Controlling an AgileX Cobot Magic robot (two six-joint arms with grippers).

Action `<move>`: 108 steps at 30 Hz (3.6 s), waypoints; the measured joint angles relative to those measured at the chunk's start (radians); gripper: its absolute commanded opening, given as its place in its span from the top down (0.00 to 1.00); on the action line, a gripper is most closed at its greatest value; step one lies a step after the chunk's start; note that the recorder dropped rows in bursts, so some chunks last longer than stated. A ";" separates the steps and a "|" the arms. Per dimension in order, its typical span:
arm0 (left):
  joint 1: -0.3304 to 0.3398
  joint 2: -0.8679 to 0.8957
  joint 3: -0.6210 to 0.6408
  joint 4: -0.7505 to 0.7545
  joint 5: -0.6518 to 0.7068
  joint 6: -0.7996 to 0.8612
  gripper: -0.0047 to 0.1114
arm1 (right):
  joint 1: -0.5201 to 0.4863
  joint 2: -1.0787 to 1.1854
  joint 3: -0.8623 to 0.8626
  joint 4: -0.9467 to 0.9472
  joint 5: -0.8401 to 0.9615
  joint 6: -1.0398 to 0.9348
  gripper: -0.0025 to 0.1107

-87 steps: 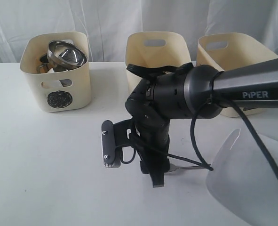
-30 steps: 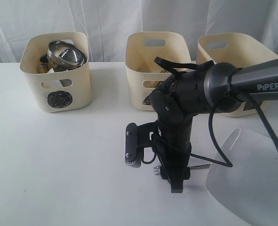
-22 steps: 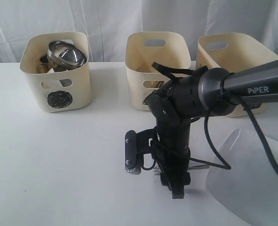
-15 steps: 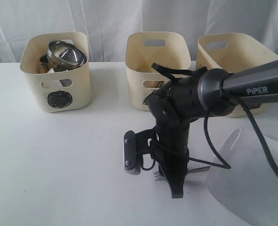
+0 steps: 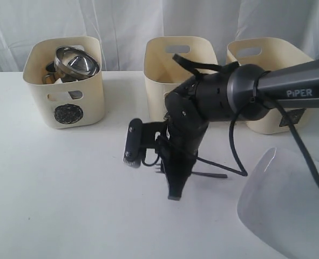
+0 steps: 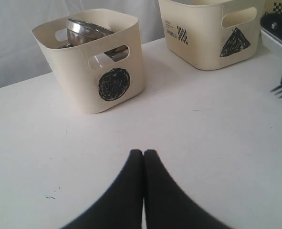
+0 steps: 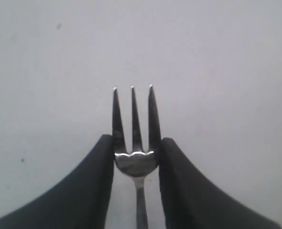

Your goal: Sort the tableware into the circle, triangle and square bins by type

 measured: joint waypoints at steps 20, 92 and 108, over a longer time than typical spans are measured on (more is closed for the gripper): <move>0.000 0.000 0.000 0.000 0.000 0.000 0.96 | -0.022 -0.317 -0.034 0.093 -0.148 0.479 0.95; 0.000 0.000 0.000 0.000 0.002 0.000 0.96 | -0.292 -0.601 0.104 0.057 -0.290 0.689 0.62; 0.000 0.000 0.000 0.000 0.002 0.000 0.96 | -0.371 -0.926 0.546 -0.075 0.433 0.814 0.42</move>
